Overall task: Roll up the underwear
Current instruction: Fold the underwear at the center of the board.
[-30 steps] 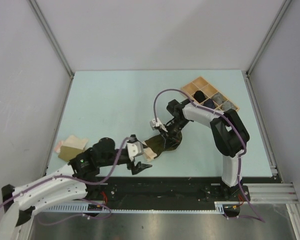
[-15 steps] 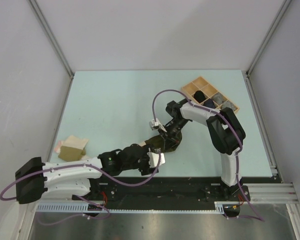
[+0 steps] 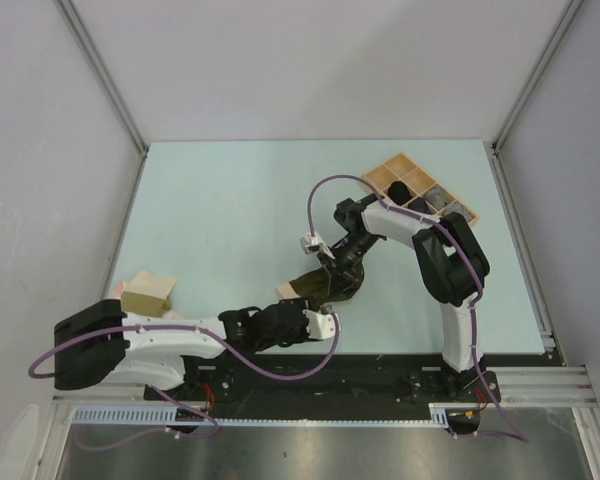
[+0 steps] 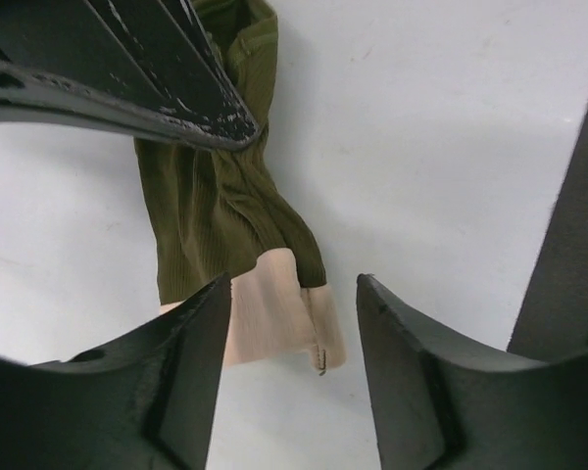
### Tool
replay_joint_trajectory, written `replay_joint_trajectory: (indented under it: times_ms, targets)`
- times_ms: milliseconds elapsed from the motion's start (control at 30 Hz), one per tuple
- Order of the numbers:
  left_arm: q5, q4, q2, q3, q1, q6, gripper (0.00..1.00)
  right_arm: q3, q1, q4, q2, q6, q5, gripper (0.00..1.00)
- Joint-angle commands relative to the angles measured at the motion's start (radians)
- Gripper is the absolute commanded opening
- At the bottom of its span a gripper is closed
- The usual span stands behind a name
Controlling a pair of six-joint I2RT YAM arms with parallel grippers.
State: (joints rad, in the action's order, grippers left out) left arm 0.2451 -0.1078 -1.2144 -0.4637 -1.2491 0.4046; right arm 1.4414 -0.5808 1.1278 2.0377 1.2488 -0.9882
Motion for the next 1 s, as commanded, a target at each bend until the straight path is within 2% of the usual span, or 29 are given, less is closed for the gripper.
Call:
replay_joint_trajectory:
  times_ms: [0,233,400,433,600,700,733,833,967]
  targets:
    - [0.091,0.002,-0.039,-0.038,-0.013,-0.009,0.56,0.054,0.015,0.038,0.007,0.004,-0.055,0.03]
    - [0.109,0.054,-0.057,-0.076,-0.038,-0.105,0.55,0.06,0.019,0.046,0.015,0.003,-0.056,0.01]
    - [0.18,0.074,-0.094,-0.107,-0.049,-0.119,0.53,0.062,0.018,0.046,0.019,-0.005,-0.05,0.01]
    - [0.184,0.091,-0.111,-0.116,-0.049,-0.119,0.48,0.063,0.019,0.046,0.019,-0.003,-0.049,0.01]
    - [0.184,0.154,-0.157,-0.17,-0.049,-0.13,0.37,0.065,0.025,0.043,0.018,-0.011,-0.047,0.01]
    - [0.174,0.178,-0.171,-0.188,-0.046,-0.135,0.22,0.066,0.025,0.043,0.018,-0.014,-0.047,0.01]
    - [0.162,0.184,-0.169,-0.191,-0.043,-0.138,0.15,0.068,0.027,0.041,0.019,-0.014,-0.047,0.01]
    - [0.105,0.23,-0.157,-0.219,-0.013,-0.161,0.07,0.07,0.027,0.04,0.022,-0.022,-0.041,0.01]
    - [-0.012,0.296,-0.14,-0.275,0.046,-0.197,0.03,0.074,0.029,0.03,0.021,-0.037,-0.03,0.01]
